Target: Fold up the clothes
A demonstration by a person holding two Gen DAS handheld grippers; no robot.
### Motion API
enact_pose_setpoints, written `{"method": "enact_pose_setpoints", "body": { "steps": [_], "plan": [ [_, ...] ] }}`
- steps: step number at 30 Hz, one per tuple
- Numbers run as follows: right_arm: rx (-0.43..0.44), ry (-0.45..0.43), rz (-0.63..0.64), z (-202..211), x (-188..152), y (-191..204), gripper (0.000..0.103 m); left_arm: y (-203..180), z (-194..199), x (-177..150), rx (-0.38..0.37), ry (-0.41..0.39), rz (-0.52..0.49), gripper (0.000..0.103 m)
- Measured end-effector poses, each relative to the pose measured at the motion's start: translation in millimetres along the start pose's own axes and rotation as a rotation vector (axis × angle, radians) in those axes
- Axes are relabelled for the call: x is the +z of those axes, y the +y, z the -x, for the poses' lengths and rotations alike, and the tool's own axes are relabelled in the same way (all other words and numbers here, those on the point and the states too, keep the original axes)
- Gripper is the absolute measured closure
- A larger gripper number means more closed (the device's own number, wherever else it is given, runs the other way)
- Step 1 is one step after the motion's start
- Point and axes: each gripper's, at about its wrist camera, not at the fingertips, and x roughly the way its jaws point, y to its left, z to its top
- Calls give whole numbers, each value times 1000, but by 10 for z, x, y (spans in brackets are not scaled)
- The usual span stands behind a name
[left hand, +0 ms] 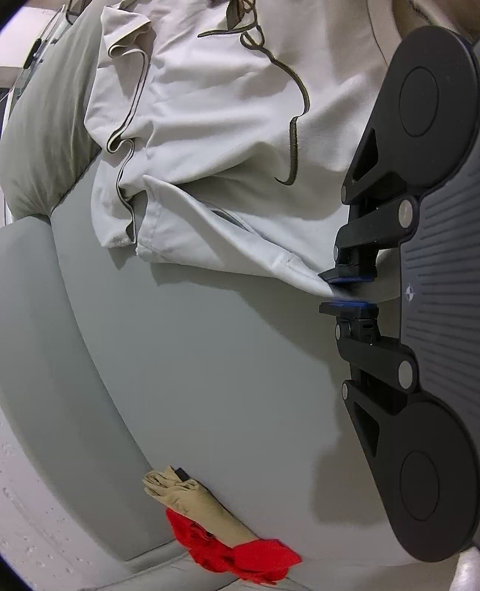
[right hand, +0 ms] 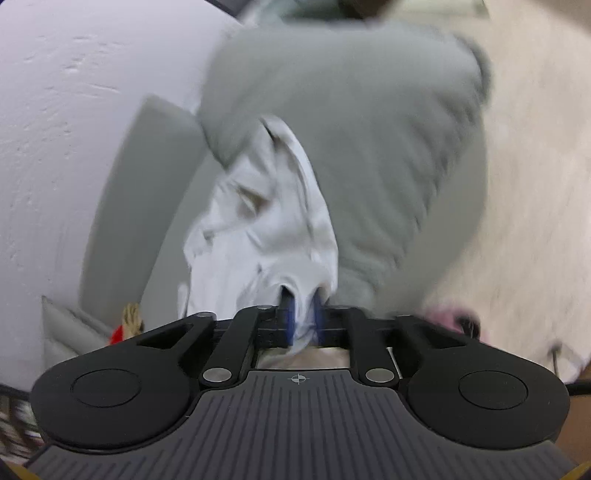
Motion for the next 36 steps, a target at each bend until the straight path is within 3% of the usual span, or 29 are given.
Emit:
{"method": "enact_pose_setpoints", "body": {
  "steps": [2,6,10,15,18,21,23,26,27,29,30,31,33,36],
  "plan": [
    [-19,77,-52,-20,2,-54,51,31,74,-41,-3,-10,11,89],
    [-14,187,-65,-23,-21,-54,51,124,252,-134,-40,-35,38,86],
    [12,310,-183,-110,-115,-147,51,168,325,-183,-57,-46,47,85],
    [-8,258,-361,-203,-123,-353,50,218,290,-168,-63,-47,80,84],
    [-31,258,-356,-301,-131,-329,50,227,304,-105,-67,-67,77,78],
    [-41,273,-337,-407,-133,-280,50,153,233,17,-61,-59,19,67],
    [-48,272,-325,-463,-125,-252,49,64,135,120,-48,-36,-35,66],
    [-60,253,-311,-518,-117,-238,59,-68,-77,234,-31,27,-112,65],
    [-63,246,-308,-523,-115,-239,73,-101,-136,245,-30,47,-135,66],
    [-66,232,-243,-509,-110,-175,89,-149,-216,243,-37,80,-173,82],
    [-65,221,-193,-492,-104,-119,98,-160,-232,231,-47,92,-185,101],
    [-64,211,-142,-475,-97,-64,99,-154,-221,219,-54,96,-189,101],
    [-61,199,-47,-445,-71,76,100,-43,-111,229,-99,73,-123,101],
    [-5,185,51,-380,21,334,101,500,288,361,-299,-40,225,102]
  ]
}}
